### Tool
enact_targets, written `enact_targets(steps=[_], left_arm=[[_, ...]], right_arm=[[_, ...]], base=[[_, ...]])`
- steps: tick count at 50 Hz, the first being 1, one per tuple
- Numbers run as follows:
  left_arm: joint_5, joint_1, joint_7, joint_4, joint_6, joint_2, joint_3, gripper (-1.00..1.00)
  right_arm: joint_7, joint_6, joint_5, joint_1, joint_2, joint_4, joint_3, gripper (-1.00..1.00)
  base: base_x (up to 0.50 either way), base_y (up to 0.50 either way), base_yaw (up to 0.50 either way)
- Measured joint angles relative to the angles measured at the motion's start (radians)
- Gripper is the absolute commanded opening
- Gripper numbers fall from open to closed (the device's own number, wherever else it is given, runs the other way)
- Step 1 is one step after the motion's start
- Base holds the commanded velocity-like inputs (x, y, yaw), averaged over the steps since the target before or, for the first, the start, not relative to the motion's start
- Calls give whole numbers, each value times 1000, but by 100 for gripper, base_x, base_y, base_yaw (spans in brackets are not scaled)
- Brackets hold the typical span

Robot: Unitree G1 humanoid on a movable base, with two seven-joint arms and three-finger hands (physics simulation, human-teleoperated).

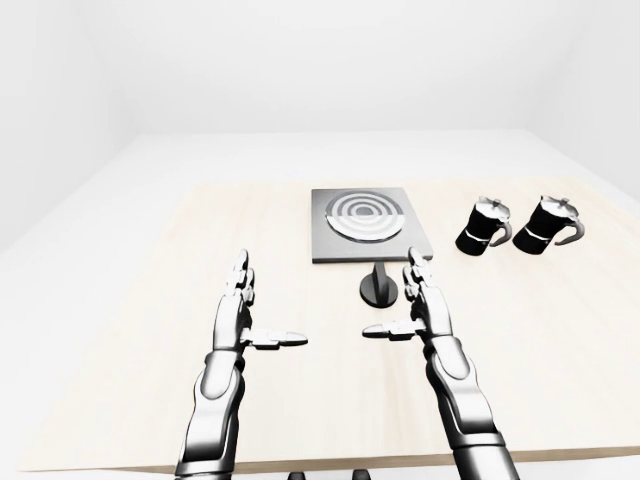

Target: Turn off the stove.

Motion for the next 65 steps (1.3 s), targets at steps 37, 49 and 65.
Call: enact_targets(steps=[37, 49, 65], left_arm=[[-283, -9, 375, -163, -15, 53, 342, 100], [-331, 8, 487, -116, -48, 97, 473, 100], [-347, 8, 546, -76, -58, 126, 521, 100]], right_arm=[[-6, -6, -11, -3, -1, 4, 5, 100], [-4, -4, -28, -7, -1, 6, 10, 100], [-3, 18, -44, -14, -1, 6, 13, 100]], base=[[0, 0, 0], [0, 0, 0], [0, 0, 0]])
